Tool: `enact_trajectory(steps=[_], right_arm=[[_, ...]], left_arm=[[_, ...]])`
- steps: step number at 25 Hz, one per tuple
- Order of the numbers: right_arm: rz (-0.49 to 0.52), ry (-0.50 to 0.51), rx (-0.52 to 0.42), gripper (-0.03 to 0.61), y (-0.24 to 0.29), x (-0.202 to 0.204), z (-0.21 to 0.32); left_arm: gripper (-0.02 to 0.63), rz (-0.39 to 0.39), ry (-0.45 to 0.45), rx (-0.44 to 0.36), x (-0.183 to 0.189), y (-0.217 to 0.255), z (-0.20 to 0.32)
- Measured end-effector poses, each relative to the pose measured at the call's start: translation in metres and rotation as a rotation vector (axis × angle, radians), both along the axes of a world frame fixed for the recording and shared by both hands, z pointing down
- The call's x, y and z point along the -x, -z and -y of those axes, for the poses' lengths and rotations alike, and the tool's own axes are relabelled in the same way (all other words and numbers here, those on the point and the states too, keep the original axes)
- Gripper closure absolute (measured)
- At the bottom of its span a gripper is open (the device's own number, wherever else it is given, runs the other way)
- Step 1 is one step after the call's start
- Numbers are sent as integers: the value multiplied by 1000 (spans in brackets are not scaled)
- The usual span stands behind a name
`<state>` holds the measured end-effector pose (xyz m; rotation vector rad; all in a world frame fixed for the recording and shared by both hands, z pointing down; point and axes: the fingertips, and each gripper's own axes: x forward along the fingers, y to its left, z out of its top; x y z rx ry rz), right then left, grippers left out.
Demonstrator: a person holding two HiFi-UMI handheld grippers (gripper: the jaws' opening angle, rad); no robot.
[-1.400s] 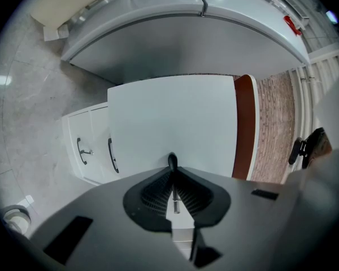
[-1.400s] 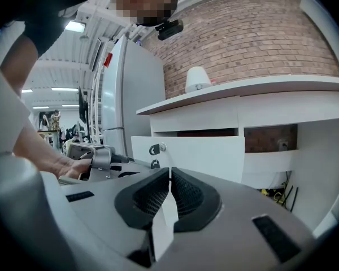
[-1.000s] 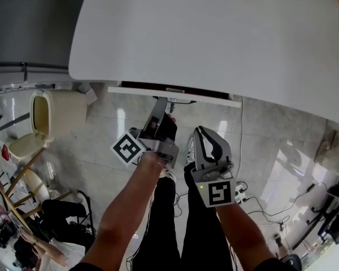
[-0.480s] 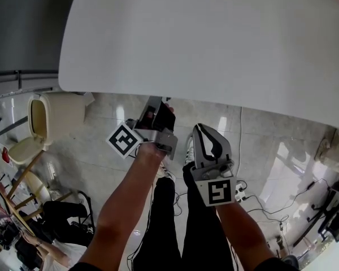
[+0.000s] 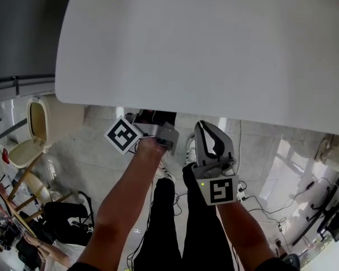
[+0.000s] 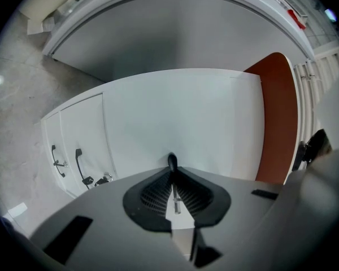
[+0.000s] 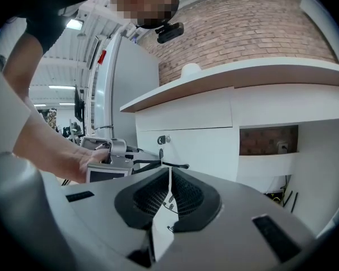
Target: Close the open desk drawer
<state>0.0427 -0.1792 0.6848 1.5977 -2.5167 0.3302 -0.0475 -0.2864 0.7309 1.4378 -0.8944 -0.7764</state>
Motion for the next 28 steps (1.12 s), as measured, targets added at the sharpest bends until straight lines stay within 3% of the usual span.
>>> enact_trajectory(steps=[28], right_arm=[[-5,4,-20,548,1,7,-4]], left_arm=[[566,-28,71,43,2,-17,9]])
